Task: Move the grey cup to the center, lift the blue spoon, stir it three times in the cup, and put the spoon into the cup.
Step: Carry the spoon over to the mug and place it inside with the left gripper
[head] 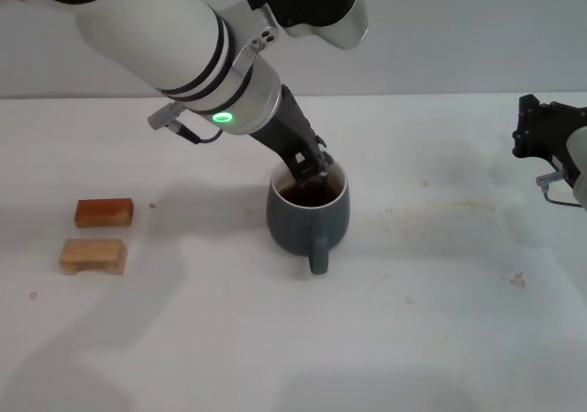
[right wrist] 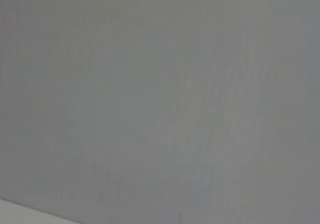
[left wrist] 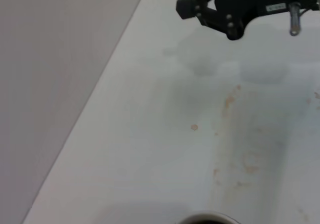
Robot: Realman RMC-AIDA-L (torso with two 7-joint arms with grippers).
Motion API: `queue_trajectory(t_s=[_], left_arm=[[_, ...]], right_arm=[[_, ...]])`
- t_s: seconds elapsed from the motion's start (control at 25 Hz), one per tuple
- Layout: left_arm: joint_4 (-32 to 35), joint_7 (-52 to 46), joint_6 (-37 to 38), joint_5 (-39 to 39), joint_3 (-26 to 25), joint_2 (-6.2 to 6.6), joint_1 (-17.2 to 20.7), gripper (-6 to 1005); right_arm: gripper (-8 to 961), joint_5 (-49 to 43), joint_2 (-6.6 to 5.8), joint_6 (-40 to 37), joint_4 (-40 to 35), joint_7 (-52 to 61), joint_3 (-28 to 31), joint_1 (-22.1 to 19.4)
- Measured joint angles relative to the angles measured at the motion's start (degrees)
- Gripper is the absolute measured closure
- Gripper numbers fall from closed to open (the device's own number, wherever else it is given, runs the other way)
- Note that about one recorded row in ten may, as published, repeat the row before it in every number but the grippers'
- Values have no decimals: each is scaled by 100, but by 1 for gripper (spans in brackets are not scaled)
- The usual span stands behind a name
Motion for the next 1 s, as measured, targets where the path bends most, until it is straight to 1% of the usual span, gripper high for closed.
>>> queue_trajectory(t_s=[0.12,0.24,0.4,0.52,0.76,0.88,1.0], left_arm=[[187,63,80,52,-53,20,-46,845],[222,82,2,145,-178,34,-34,844],[54,63,-277,210,-345,37,73,844],[-199,-10,-494,248,-370,34,207,843],[-583,-187,-681,235,-315,12,522,842],[-698,-264,-620,164,-215,-12,654,842],[-708,-350,-457,67,-22,-16,693,841]], right_arm=[[953,0,2,0,-1,0,1,-5],[953,0,4,0,-9,0,6,-11],[952,0,3,0,-21,0,8,-10],[952,0,-1,0,-23,0,3,7],[953,0,-12,1,-9,0,-14,17],[953,0,-14,1,-3,0,-18,17],[953,-3,-14,-1,-3,0,-19,13]])
